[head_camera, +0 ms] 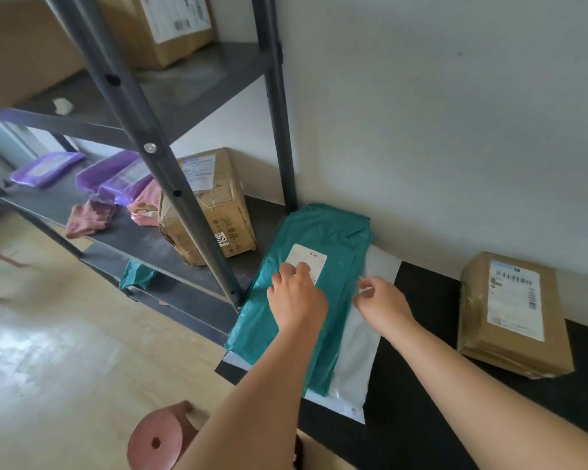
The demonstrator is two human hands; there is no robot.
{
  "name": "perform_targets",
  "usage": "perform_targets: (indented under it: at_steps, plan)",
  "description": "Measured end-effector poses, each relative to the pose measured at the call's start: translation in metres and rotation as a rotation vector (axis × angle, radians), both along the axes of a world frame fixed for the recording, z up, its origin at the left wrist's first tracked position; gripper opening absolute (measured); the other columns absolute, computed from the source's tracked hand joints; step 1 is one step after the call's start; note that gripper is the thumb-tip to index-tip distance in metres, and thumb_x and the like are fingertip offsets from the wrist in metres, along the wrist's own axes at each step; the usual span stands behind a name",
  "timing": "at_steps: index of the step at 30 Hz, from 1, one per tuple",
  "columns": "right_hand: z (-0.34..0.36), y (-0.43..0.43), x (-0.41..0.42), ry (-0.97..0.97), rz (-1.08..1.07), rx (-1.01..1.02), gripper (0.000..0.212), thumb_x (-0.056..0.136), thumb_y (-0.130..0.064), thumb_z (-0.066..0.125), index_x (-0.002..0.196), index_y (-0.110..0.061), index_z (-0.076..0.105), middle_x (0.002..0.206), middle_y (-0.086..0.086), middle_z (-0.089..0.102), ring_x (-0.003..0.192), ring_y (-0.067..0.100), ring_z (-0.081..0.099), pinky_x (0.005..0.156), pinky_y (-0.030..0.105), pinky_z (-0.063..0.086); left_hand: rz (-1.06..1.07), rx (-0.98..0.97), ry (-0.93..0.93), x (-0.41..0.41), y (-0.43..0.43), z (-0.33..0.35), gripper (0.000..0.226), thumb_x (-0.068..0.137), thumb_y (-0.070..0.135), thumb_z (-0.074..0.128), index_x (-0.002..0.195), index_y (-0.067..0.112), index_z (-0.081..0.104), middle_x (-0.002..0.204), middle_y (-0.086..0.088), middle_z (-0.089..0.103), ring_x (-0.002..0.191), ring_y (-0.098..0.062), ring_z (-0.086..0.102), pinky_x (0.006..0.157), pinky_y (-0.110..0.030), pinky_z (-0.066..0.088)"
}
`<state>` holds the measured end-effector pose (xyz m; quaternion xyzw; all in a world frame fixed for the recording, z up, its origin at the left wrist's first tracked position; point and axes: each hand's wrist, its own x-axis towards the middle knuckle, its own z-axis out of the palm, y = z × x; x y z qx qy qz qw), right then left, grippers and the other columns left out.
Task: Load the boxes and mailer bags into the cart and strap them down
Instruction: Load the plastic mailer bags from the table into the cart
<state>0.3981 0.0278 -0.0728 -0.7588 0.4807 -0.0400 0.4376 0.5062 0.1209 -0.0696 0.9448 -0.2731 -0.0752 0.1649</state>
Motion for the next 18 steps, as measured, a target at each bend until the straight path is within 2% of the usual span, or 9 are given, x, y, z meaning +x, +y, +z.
perform_targets:
  at_steps: [3, 6, 10, 14, 16, 18]
  plan:
    - [-0.004, 0.002, 0.015, 0.001, -0.045, 0.025, 0.042, 0.094, -0.024, 0.059, 0.135, -0.018, 0.051, 0.087, -0.016, 0.052, 0.074, 0.001, 0.051, 0.056, 0.018, 0.037, -0.035, 0.012, 0.0, 0.021, -0.005, -0.001, 0.046, 0.087, 0.017, 0.053, 0.132, 0.023, 0.046, 0.128, -0.004, 0.044, 0.12, -0.025, 0.04, 0.095, -0.036, 0.036]
    - [-0.009, 0.006, 0.028, 0.013, -0.099, 0.056, 0.041, 0.093, -0.026, 0.06, 0.133, -0.02, 0.051, 0.081, -0.018, 0.052, 0.069, -0.003, 0.051, 0.052, 0.017, 0.037, -0.064, 0.015, 0.022, 0.045, -0.009, -0.004, 0.052, 0.086, 0.024, 0.057, 0.136, 0.021, 0.04, 0.134, -0.006, 0.039, 0.123, -0.026, 0.037, 0.098, -0.036, 0.037]
    - [-0.013, 0.011, 0.044, 0.041, -0.169, 0.082, 0.043, 0.093, -0.028, 0.06, 0.134, -0.019, 0.05, 0.088, -0.013, 0.058, 0.073, 0.003, 0.057, 0.063, 0.023, 0.048, -0.057, 0.03, 0.144, 0.071, -0.012, -0.01, 0.069, 0.087, 0.032, 0.059, 0.145, 0.021, 0.024, 0.149, -0.011, 0.025, 0.134, -0.028, 0.028, 0.107, -0.037, 0.036]
    - [-0.018, 0.016, 0.052, 0.053, -0.238, 0.094, 0.044, 0.093, -0.026, 0.059, 0.134, -0.018, 0.049, 0.094, -0.009, 0.06, 0.075, 0.007, 0.06, 0.062, 0.026, 0.049, -0.045, 0.07, 0.227, 0.087, -0.011, -0.017, 0.081, 0.087, 0.038, 0.06, 0.15, 0.021, 0.013, 0.149, -0.014, 0.025, 0.135, -0.029, 0.027, 0.107, -0.041, 0.037]
    - [-0.022, 0.019, 0.055, 0.041, -0.282, 0.129, 0.043, 0.092, -0.026, 0.06, 0.132, -0.017, 0.05, 0.1, -0.006, 0.058, 0.086, 0.015, 0.064, 0.076, 0.036, 0.056, -0.041, 0.068, 0.274, 0.092, -0.011, -0.021, 0.084, 0.086, 0.039, 0.06, 0.151, 0.02, 0.01, 0.148, -0.014, 0.029, 0.134, -0.03, 0.03, 0.107, -0.043, 0.037]
    - [-0.024, 0.022, 0.055, 0.01, -0.324, 0.178, 0.044, 0.092, -0.025, 0.062, 0.133, -0.016, 0.049, 0.104, -0.005, 0.056, 0.092, 0.017, 0.063, 0.085, 0.041, 0.056, -0.05, 0.076, 0.308, 0.094, -0.01, -0.024, 0.087, 0.086, 0.042, 0.06, 0.152, 0.019, 0.008, 0.147, -0.013, 0.033, 0.133, -0.03, 0.032, 0.105, -0.044, 0.037]
